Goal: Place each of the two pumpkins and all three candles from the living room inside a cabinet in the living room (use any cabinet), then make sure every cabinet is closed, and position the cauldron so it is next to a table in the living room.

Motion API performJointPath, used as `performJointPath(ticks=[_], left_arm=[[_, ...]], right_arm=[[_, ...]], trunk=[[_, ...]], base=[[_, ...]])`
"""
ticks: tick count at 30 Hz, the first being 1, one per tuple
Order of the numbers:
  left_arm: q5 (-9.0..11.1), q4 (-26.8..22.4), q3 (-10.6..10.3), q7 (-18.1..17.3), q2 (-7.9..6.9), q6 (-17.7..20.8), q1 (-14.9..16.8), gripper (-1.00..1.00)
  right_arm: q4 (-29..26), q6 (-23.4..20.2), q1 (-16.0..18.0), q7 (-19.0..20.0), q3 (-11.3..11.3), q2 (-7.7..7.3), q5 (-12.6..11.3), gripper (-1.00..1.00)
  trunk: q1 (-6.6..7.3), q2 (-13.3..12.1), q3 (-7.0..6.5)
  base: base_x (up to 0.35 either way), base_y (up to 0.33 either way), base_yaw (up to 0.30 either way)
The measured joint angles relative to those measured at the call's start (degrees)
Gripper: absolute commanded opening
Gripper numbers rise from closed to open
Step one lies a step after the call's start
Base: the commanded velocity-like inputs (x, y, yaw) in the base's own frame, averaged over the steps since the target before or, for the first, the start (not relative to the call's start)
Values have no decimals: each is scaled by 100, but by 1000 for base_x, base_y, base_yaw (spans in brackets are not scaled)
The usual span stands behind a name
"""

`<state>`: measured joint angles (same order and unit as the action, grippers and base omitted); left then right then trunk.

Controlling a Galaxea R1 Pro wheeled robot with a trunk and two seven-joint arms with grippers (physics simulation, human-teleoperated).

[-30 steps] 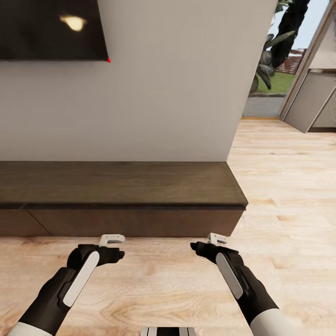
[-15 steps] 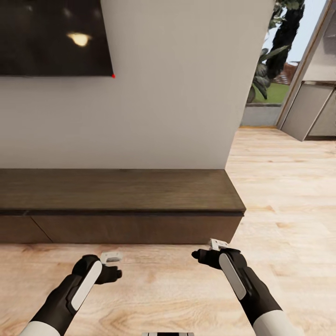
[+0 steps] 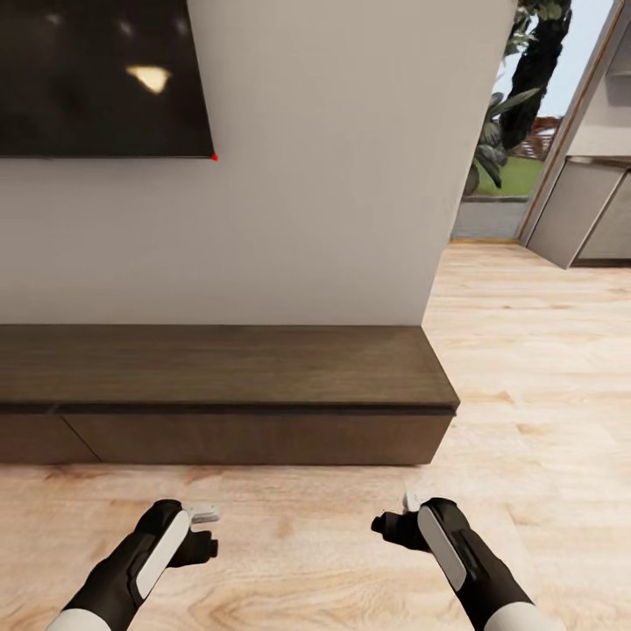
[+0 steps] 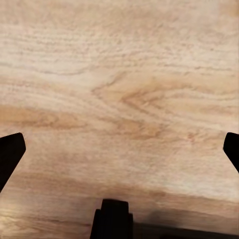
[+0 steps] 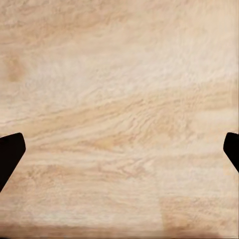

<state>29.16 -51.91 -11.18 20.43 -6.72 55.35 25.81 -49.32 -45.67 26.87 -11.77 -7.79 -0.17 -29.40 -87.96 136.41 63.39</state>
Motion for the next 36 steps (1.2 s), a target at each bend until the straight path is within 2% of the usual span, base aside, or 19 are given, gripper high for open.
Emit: performJointPath(ticks=[4, 8, 13, 18, 27, 33, 36], left_arm=[[-11, 65, -2, -5, 1, -67, -5, 100], [4, 127, -39, -6, -3, -325, -8, 100], [-29, 692, -57, -12, 1, -720, -9, 100], [-33, 941, -59, -19, 0, -1114, -9, 100], [-24, 1034, -54, -20, -5, -1261, -39, 100], [-27, 1181, -52, -26, 2, -1409, -42, 100], [-30, 1295, -50, -29, 3, -1478, -39, 100]], right_arm=[[188, 39, -58, -8, -1, -5, 4, 100], [244, 161, -207, -11, -13, -6, 11, 100], [256, 494, -446, -11, -8, -7, 6, 100], [298, 677, -570, -11, -7, -7, 4, 100], [540, 730, -622, -13, -6, -7, -7, 100], [805, 1172, -623, 0, -4, -7, 10, 100], [924, 1257, -623, 0, 0, -7, 6, 100]], trunk=[[88, -160, -66], [176, -321, -135], [286, -521, -224], [395, -722, -314], [593, -1083, -469], [723, -1324, -544], [790, -1444, -573]], base=[[0, 0, 0], [0, 0, 0], [0, 0, 0], [0, 0, 0], [-3, 0, 0], [-158, 0, 0], [-56, 0, 0]])
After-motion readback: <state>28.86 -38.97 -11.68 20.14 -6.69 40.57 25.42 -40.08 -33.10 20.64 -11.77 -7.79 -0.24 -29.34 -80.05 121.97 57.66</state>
